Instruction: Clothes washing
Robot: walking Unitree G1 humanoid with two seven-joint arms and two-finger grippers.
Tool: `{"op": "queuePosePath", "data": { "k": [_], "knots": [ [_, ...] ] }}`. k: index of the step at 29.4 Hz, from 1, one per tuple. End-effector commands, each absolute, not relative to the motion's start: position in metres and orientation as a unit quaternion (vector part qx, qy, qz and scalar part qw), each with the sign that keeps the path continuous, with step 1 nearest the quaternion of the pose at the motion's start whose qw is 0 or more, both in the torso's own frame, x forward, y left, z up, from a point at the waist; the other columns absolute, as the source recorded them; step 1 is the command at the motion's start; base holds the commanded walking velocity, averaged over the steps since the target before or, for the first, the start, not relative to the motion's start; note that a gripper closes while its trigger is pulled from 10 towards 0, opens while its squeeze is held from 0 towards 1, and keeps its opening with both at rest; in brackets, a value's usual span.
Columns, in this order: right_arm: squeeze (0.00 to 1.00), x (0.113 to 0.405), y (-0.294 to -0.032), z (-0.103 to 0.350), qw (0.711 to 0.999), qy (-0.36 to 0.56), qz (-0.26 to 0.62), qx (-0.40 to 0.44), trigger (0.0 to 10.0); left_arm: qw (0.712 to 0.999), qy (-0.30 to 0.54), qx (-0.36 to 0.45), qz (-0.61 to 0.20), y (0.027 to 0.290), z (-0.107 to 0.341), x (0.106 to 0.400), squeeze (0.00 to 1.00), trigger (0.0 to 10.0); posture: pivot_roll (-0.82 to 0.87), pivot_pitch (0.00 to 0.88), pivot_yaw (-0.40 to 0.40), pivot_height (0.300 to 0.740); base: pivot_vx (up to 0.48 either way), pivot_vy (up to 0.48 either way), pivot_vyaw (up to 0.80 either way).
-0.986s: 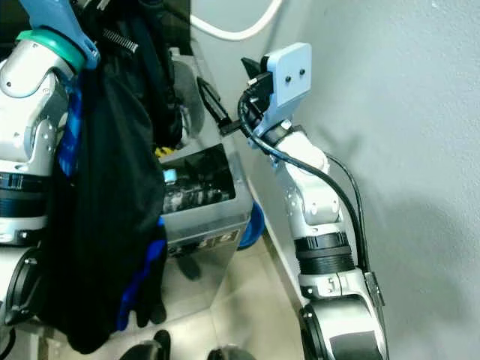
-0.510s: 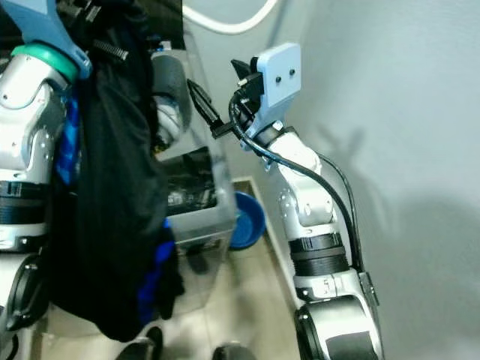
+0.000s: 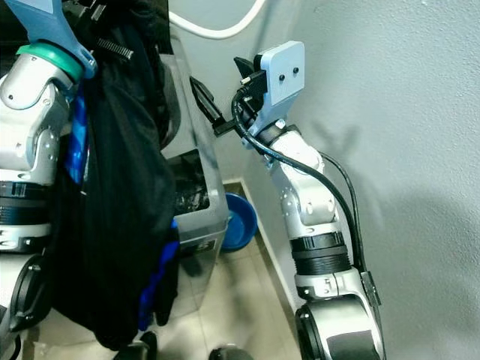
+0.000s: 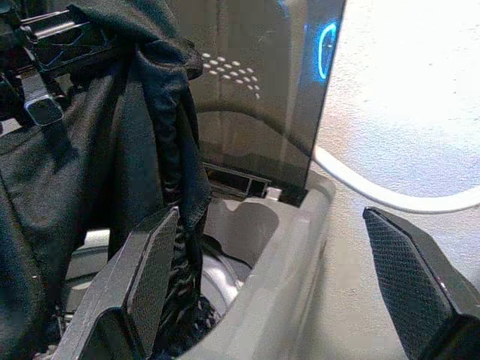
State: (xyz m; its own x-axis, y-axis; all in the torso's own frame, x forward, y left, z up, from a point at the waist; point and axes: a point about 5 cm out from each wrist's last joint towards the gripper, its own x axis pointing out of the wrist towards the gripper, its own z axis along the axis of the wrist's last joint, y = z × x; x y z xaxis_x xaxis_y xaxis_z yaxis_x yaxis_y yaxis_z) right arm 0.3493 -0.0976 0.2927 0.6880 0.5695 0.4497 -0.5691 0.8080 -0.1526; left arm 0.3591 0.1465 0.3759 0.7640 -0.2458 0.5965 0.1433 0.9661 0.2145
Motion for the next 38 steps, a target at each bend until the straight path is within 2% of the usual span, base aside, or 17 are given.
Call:
{"op": "queuePosePath", "data": {
  "k": [1,4,5,6,7,9,14,18,23,24,25,27,32,33,34,35,38],
  "knots": [
    [0.0,0.338,-0.09,0.291,0.896,-0.239,0.373,-0.007,10.0,0.921,-0.362,0.074,-0.125,0.144,0.392,0.35,0.0,10.0,0.07,0.095,-0.047,0.74,0.0,0.0,0.0],
    [0.0,0.321,-0.08,0.284,0.854,-0.22,0.473,0.0,10.0,0.905,-0.39,0.082,-0.15,0.143,0.405,0.344,0.0,10.0,0.07,0.095,-0.047,0.74,0.0,0.0,0.0],
    [0.0,0.321,-0.08,0.284,0.854,-0.22,0.473,0.0,10.0,0.905,-0.39,0.082,-0.15,0.143,0.405,0.344,0.0,10.0,0.07,0.095,-0.047,0.74,0.0,0.0,0.0],
    [0.0,0.313,-0.078,0.277,0.834,-0.206,0.512,-0.005,10.0,0.896,-0.402,0.093,-0.162,0.142,0.412,0.343,0.0,10.0,0.08,0.094,-0.049,0.74,0.0,0.0,0.0],
    [0.0,0.313,-0.078,0.277,0.834,-0.206,0.512,-0.005,10.0,0.896,-0.402,0.093,-0.162,0.142,0.412,0.343,0.0,10.0,0.08,0.094,-0.049,0.74,0.0,0.0,0.0],
    [0.0,0.304,-0.076,0.265,0.811,-0.18,0.556,-0.01,10.0,0.883,-0.422,0.106,-0.177,0.141,0.427,0.34,0.0,10.0,0.07,0.093,-0.049,0.74,0.0,0.0,0.0],
    [0.0,0.304,-0.074,0.251,0.813,-0.155,0.561,-0.016,10.0,0.87,-0.439,0.11,-0.196,0.136,0.443,0.338,0.0,10.0,0.07,0.092,-0.046,0.74,0.0,0.0,0.0],
    [0.0,0.306,-0.063,0.239,0.82,-0.136,0.555,-0.031,10.0,0.855,-0.446,0.112,-0.24,0.118,0.449,0.337,0.0,10.0,0.07,0.096,-0.042,0.74,0.0,0.0,0.0],
    [0.0,0.299,-0.053,0.235,0.805,-0.126,0.58,-0.027,10.0,0.853,-0.445,0.108,-0.251,0.112,0.449,0.337,0.0,10.0,0.08,0.098,-0.041,0.74,0.0,0.0,0.0],
    [0.0,0.294,-0.044,0.231,0.792,-0.119,0.599,-0.032,10.0,0.851,-0.448,0.107,-0.253,0.111,0.45,0.338,0.0,10.0,0.08,0.098,-0.041,0.74,0.0,0.0,0.0],
    [0.0,0.294,-0.044,0.231,0.792,-0.119,0.599,-0.032,10.0,0.851,-0.448,0.107,-0.253,0.111,0.45,0.338,0.0,10.0,0.08,0.098,-0.041,0.74,0.0,0.0,0.0],
    [0.0,0.288,-0.021,0.223,0.778,-0.102,0.62,-0.026,10.0,0.848,-0.451,0.106,-0.256,0.108,0.454,0.34,0.0,10.0,0.08,0.097,-0.042,0.74,0.0,0.0,0.0],
    [0.0,0.285,-0.013,0.223,0.771,-0.098,0.63,-0.009,10.0,0.848,-0.451,0.107,-0.256,0.108,0.455,0.341,0.0,10.0,0.09,0.099,-0.039,0.74,0.0,0.0,0.0],
    [0.0,0.284,-0.007,0.223,0.768,-0.097,0.633,0.008,4.7,0.849,-0.449,0.109,-0.256,0.107,0.455,0.342,0.0,10.0,0.09,0.099,-0.037,0.74,0.0,0.0,0.0],
    [0.0,0.284,-0.007,0.223,0.768,-0.097,0.633,0.008,4.7,0.849,-0.449,0.109,-0.256,0.107,0.455,0.342,0.0,10.0,0.09,0.099,-0.037,0.74,0.0,0.0,0.0],
    [0.0,0.283,-0.003,0.223,0.767,-0.096,0.634,0.023,0.0,0.85,-0.447,0.11,-0.255,0.108,0.455,0.343,0.0,10.0,0.09,0.099,-0.037,0.74,0.0,0.0,0.0],
    [0.0,0.285,0.0,0.223,0.771,-0.097,0.628,0.031,0.0,0.851,-0.446,0.112,-0.253,0.108,0.454,0.344,0.0,10.0,0.09,0.1,-0.037,0.74,0.0,0.0,0.0]
  ]
}}
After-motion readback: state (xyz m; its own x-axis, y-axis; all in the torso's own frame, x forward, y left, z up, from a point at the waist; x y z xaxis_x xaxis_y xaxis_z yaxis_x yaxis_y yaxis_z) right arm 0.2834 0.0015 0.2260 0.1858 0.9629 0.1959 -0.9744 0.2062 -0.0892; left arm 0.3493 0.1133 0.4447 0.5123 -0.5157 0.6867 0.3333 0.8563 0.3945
